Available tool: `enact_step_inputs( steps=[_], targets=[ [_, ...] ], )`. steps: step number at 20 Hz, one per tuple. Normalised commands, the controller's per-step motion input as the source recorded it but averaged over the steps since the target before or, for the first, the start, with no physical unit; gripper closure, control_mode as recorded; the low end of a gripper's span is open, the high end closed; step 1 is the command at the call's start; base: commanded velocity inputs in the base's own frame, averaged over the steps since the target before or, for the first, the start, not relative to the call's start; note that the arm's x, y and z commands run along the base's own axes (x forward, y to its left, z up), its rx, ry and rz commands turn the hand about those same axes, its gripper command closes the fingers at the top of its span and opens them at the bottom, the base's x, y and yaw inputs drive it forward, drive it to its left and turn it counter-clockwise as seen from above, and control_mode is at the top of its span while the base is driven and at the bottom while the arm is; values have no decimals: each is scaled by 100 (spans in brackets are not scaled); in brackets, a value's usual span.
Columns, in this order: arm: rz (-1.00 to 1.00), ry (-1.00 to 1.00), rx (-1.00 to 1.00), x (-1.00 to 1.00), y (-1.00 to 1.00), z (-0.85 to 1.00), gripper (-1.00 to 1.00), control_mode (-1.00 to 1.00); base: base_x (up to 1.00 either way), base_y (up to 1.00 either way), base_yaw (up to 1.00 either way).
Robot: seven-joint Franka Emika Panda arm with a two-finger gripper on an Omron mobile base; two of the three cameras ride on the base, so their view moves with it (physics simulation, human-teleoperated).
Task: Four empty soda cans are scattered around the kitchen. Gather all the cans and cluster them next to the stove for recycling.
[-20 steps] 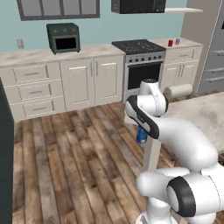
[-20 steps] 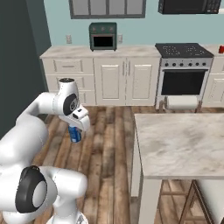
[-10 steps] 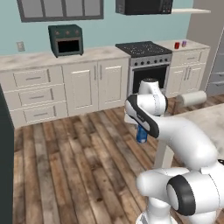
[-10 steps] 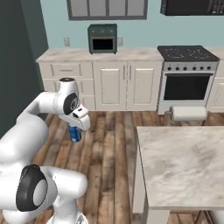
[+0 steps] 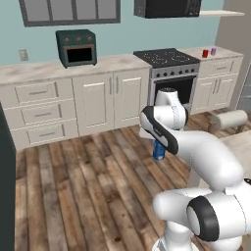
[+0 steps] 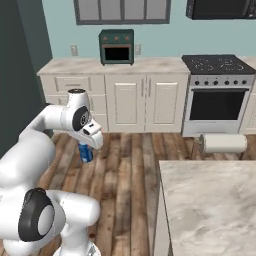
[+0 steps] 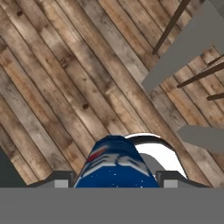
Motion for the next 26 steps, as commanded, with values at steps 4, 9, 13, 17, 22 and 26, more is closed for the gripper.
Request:
enact_step_inputs(
  steps=[4, 9, 13, 17, 22, 26],
  targets=[
    [0, 0, 0, 0, 0, 0, 100, 100, 55, 16, 0],
    [0, 0, 0, 0, 0, 0, 100, 100, 58, 15, 0],
    [0, 0, 0, 0, 0, 0, 100, 100, 63, 12, 0],
    [0, 0, 0, 0, 0, 0, 100, 100, 66, 10, 0],
    [0, 0, 0, 0, 0, 0, 100, 100, 69, 8, 0],
    [0, 0, 0, 0, 0, 0, 100, 100, 71, 4, 0]
  ],
)
